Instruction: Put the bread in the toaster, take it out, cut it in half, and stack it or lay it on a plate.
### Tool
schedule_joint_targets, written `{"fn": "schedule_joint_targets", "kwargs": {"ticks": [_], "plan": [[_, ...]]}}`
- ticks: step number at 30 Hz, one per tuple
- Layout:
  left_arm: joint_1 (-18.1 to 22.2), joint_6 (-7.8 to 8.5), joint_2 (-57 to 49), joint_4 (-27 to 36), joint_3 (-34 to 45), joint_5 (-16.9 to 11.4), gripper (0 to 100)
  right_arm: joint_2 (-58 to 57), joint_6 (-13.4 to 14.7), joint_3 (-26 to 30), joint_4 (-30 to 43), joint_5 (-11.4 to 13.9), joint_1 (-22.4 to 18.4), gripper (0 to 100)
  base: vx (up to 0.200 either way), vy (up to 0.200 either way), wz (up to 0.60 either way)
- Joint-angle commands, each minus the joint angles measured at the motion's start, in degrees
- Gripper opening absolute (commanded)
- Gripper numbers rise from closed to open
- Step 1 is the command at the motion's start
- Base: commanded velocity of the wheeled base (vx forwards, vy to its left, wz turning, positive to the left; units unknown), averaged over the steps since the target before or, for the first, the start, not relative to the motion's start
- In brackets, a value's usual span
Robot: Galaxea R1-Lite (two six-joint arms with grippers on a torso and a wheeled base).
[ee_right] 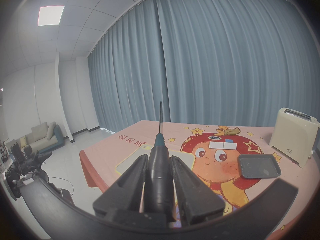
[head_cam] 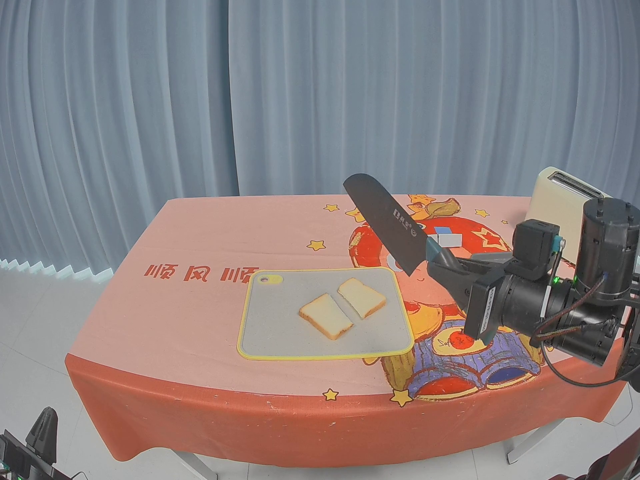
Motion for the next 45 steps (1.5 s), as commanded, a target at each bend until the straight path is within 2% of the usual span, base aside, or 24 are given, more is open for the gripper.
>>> {"fn": "schedule_joint_targets", "kwargs": {"ticks": [1,3,8,11,15,26,42,45], "plan": [[0.02,0.0,0.24,-0.02,1.01,0.03,0,-1.22,-0.17,1.29,-0.08,0.39,0.36,0,0.0,0.0,0.0],[0.02,0.0,0.24,-0.02,1.01,0.03,0,-2.19,-0.17,0.24,-0.08,0.56,-0.26,0,0.0,0.0,0.0],[0.02,0.0,0.24,-0.02,1.01,0.03,0,-2.81,0.01,-6.7,0.8,1.71,-3.95,0,0.0,0.0,0.0],[0.02,0.0,0.24,-0.02,1.01,0.03,0,-3.42,0.62,-6.18,0.72,1.97,-6.15,0,0.0,0.0,0.0],[0.02,0.0,0.24,-0.02,1.01,0.03,0,-2.89,0.62,-4.15,0.01,1.88,-6.58,0,0.0,0.0,0.0],[0.02,0.0,0.24,-0.02,1.01,0.03,0,-1.14,0.54,-4.77,-0.08,1.18,-6.58,0,0.0,0.0,0.0],[0.02,0.0,0.15,-0.02,1.01,0.03,0,3.08,1.15,-6.79,-0.08,0.74,-11.68,0,0.0,0.0,0.0],[0.02,0.0,0.24,-0.02,1.01,0.03,0,4.49,1.41,-6.79,0.01,-0.14,-12.91,0,0.0,0.0,0.0]]}}
